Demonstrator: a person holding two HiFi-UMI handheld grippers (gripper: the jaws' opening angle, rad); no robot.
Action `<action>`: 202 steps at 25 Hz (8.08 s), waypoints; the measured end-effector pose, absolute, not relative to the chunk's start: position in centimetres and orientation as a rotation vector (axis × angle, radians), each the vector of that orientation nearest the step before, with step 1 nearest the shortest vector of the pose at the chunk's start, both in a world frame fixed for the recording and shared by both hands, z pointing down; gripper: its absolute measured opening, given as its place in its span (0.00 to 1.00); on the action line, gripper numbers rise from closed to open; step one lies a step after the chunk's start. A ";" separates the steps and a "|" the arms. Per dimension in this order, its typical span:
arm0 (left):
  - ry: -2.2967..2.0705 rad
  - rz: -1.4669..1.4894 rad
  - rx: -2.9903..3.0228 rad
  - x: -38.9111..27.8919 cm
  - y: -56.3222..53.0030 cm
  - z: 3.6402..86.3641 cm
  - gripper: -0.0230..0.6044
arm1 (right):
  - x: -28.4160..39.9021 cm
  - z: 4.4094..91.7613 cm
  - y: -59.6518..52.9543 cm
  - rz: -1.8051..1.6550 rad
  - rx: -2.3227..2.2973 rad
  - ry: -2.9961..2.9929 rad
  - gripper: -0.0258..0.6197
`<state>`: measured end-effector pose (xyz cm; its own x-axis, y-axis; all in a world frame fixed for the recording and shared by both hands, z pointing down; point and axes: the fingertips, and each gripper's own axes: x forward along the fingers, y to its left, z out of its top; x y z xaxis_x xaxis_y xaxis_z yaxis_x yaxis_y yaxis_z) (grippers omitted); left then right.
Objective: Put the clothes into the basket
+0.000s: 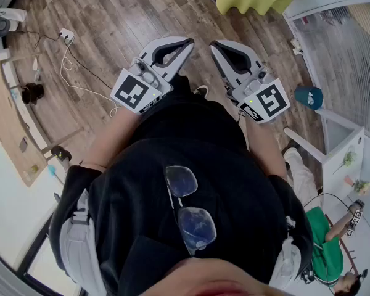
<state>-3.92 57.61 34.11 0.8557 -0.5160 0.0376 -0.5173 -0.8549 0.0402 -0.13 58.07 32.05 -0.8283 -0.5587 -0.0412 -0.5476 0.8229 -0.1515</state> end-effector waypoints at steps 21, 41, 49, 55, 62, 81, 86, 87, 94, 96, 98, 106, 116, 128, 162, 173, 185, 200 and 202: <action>-0.866 0.029 2.963 -4.2 57.2 33.4 0.05 | -0.1 31.9 57.7 -0.144 -0.906 2.969 0.08; -0.823 0.026 2.931 -16.2 41.9 34.3 0.05 | -13.2 33.4 42.0 -0.187 -0.945 3.041 0.08; -0.807 0.001 2.954 -22.7 35.6 33.5 0.05 | -19.9 32.9 35.9 -0.147 -0.995 3.018 0.08; -0.837 -0.024 2.939 -26.4 33.2 33.5 0.05 | -23.4 32.4 33.4 -0.118 -1.000 3.021 0.08; -0.887 -0.016 2.939 -29.0 29.9 33.6 0.05 | -25.6 32.3 30.2 -0.110 -0.964 3.036 0.08; -1.019 0.089 2.916 -27.1 13.7 33.9 0.05 | -24.1 32.6 13.5 -0.106 -0.829 3.018 0.08; -1.020 0.116 2.907 -25.1 9.4 34.0 0.05 | -21.8 32.4 9.3 -0.127 -0.819 2.999 0.08; -1.019 0.115 2.904 -24.7 8.5 34.0 0.05 | -21.3 32.4 8.6 -0.128 -0.822 2.997 0.08; -0.982 0.109 2.924 -21.6 4.2 34.4 0.05 | -18.5 32.7 4.6 -0.114 -0.842 3.007 0.08; -0.967 0.106 2.934 -21.0 3.2 34.4 0.05 | -17.9 32.5 3.6 -0.115 -0.861 3.002 0.08; -0.946 0.106 2.944 -20.5 2.0 34.4 0.05 | -17.3 32.5 2.6 -0.115 -0.890 2.993 0.08; -0.747 0.067 2.990 -19.2 -5.1 35.2 0.05 | -16.4 33.3 -3.9 -0.116 -1.085 2.945 0.08; -0.378 0.069 3.067 -18.8 -17.3 34.3 0.05 | -16.5 33.4 -15.0 -0.175 -1.476 2.817 0.08; -0.054 0.035 3.092 -22.0 -24.3 34.7 0.05 | -18.8 33.3 -21.2 -0.178 -1.852 2.581 0.08; 0.366 0.149 3.098 1.0 -26.8 38.9 0.05 | 3.3 36.1 -24.0 -0.236 -2.134 2.294 0.08; 0.678 0.243 3.044 7.4 -30.3 43.8 0.05 | 9.1 41.3 -26.7 -0.440 -2.410 1.996 0.08; 0.928 0.364 2.937 12.9 -34.0 49.5 0.05 | 14.7 46.1 -29.9 -0.579 -2.597 1.700 0.08; 1.041 0.466 2.857 15.2 -35.6 56.5 0.05 | 17.2 58.3 -31.4 -1.033 -2.714 1.498 0.14; 1.030 0.476 2.860 15.6 -35.9 57.4 0.05 | 17.7 59.8 -31.6 -1.084 -2.707 1.501 0.19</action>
<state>15.58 -35.87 57.35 0.7283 0.6319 0.2653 0.6118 -0.7739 0.1638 17.65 -31.62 59.78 0.3659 -0.7065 0.6057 -0.7973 -0.5737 -0.1876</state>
